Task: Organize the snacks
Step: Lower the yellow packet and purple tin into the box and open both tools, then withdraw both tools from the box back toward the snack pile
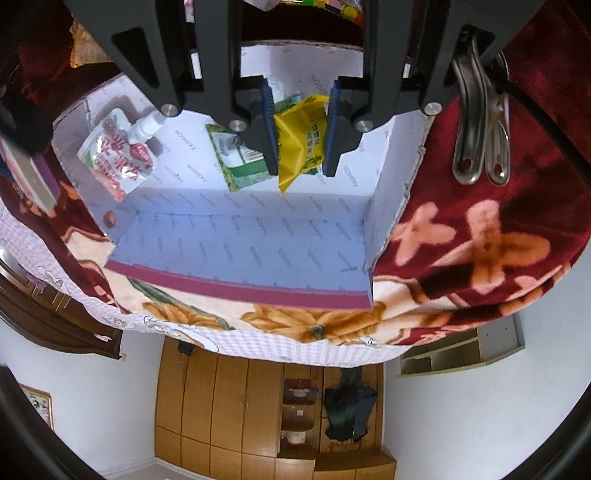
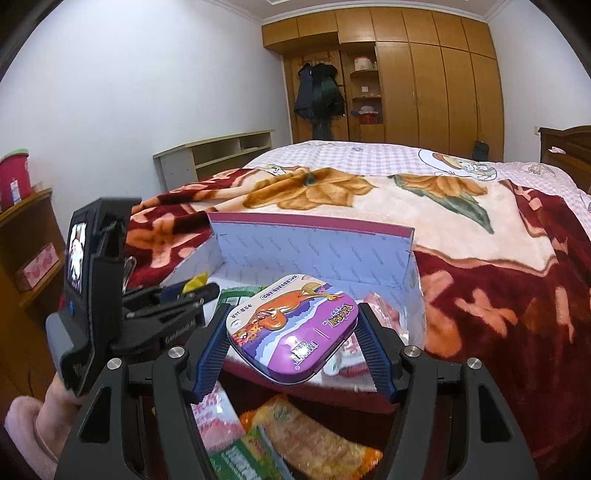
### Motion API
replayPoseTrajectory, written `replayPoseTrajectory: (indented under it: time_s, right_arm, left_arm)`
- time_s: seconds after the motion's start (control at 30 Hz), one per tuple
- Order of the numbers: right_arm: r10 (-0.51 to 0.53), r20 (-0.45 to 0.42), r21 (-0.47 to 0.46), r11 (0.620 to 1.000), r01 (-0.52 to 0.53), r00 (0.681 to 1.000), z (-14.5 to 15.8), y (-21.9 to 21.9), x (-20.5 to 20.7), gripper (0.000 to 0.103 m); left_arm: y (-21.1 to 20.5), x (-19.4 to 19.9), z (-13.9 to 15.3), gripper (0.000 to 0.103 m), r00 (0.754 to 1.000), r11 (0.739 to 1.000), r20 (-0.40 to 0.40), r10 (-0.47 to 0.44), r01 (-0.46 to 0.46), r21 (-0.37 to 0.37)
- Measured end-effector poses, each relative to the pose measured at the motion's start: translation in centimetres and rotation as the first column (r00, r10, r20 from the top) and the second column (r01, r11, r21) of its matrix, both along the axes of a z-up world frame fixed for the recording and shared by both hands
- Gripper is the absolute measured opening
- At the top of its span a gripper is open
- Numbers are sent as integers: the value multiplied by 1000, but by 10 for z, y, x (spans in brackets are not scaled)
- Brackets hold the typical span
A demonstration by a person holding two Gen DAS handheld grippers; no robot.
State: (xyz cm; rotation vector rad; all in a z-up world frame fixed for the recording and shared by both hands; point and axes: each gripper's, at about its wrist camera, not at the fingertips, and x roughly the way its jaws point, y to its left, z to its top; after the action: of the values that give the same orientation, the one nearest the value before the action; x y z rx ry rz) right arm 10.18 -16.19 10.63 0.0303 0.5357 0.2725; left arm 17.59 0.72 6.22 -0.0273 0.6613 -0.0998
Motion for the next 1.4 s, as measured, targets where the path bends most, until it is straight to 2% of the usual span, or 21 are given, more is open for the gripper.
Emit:
replayPoseTrajectory:
  time_s: [0.13, 0.43, 0.67, 1.0, 1.07, 1.13, 1.4]
  right_arm:
    - [-9, -18, 7, 1000, 9, 1000, -3, 2, 16, 67]
    - [-30, -80, 1, 1000, 31, 996, -21, 5, 57, 67]
    - [-53, -129, 4, 999, 54, 990, -41, 1, 72, 67]
    - [-58, -99, 9, 998, 59, 993, -45, 4, 73, 68]
    - [-50, -92, 18, 998, 52, 994, -45, 4, 73, 71]
    - [-37, -87, 26, 999, 39, 996, -45, 4, 71, 78]
    - [-19, -71, 36, 999, 22, 997, -44, 8, 66, 82]
  left_arm:
    - [4, 4, -8, 23, 1000, 1000, -24, 11, -11, -12]
    - [3, 4, -12, 24, 1000, 1000, -13, 17, -17, -2]
    - [3, 4, -14, 28, 1000, 1000, -11, 23, -23, -5]
    - [4, 5, -14, 31, 1000, 1000, -12, 22, -22, -7]
    - [4, 5, -15, 32, 1000, 1000, -12, 22, -22, -7]
    - [4, 5, -15, 32, 1000, 1000, -13, 23, -23, -4]
    - [3, 5, -16, 36, 1000, 1000, -11, 17, -17, 1]
